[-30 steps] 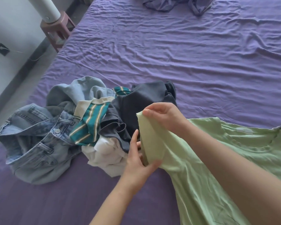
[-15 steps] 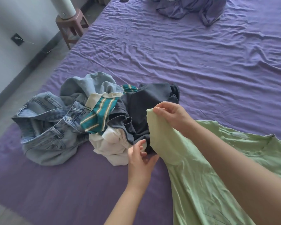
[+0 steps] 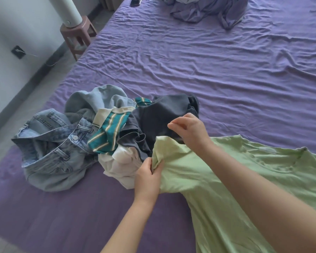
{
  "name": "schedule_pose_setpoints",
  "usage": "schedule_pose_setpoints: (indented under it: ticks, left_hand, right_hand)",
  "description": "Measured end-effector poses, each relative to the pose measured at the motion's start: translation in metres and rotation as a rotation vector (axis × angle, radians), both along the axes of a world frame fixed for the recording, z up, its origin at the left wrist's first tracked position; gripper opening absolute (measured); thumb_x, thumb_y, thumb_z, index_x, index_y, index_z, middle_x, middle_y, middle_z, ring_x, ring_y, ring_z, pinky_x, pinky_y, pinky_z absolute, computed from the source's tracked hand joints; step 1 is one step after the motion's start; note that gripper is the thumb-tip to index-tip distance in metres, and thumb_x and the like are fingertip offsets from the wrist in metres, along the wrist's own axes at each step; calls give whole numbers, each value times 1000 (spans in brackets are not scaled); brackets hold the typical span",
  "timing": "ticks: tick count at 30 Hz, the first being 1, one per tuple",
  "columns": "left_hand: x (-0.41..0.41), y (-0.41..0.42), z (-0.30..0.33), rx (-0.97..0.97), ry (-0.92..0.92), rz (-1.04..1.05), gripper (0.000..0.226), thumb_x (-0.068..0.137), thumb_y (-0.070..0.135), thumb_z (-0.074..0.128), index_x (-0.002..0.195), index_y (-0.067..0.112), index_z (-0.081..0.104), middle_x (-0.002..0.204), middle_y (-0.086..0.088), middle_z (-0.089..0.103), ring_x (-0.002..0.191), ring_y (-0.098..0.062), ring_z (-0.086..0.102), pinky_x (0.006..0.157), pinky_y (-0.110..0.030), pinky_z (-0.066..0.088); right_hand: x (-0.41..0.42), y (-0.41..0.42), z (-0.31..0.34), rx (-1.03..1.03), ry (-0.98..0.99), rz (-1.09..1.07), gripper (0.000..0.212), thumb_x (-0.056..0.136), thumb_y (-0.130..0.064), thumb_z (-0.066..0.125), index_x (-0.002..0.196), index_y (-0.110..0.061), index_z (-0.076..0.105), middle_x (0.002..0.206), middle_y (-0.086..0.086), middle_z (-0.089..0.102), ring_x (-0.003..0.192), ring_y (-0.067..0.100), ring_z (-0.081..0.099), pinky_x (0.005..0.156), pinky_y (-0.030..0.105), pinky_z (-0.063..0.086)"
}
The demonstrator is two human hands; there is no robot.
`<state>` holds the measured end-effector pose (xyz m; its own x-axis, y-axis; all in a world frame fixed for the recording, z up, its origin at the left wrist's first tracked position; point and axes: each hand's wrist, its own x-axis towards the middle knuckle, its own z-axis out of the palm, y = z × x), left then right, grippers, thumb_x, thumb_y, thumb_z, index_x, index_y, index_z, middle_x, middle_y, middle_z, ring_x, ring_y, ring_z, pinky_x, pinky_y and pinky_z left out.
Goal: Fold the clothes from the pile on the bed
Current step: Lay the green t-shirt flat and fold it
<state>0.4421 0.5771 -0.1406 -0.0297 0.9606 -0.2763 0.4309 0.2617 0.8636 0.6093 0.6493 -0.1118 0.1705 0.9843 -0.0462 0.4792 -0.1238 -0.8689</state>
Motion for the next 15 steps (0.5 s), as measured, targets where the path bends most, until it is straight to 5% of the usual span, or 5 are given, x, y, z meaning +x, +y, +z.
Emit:
schedule_pose_setpoints:
  ticks: [4, 8, 11, 15]
  left_hand:
    - [-5, -1, -11, -30, 173, 44, 35, 88, 31, 62, 66, 14, 40, 58, 8, 39, 57, -15, 36, 54, -32, 33]
    - [-13, -4, -16, -82, 348, 76, 36, 88, 41, 59, 65, 21, 40, 58, 7, 44, 57, -12, 43, 49, -29, 30]
    - [-18, -10, -19, -126, 403, 94, 25, 88, 45, 56, 75, 26, 48, 67, 11, 55, 67, -11, 53, 55, -30, 36]
    - [-22, -12, -20, -172, 421, 143, 16, 89, 43, 57, 85, 28, 53, 78, 14, 61, 75, -12, 57, 63, -31, 40]
  right_hand:
    - [-22, 4, -14, -121, 186, 81, 14, 92, -14, 56, 100, -11, 67, 99, 8, 65, 83, 11, 64, 81, 27, 50]
    - [-7, -32, -39, -46, -45, -14, 24, 90, -5, 54, 111, -10, 65, 108, 5, 65, 97, 20, 59, 85, 19, 40]
    - [10, -71, -68, -5, -357, 11, 32, 83, -1, 59, 114, -7, 64, 116, 10, 64, 114, 33, 53, 96, 38, 42]
    - [11, -77, -95, -361, -677, 329, 60, 94, -39, 45, 147, -30, 21, 157, -1, 15, 144, 29, 7, 114, 49, 11]
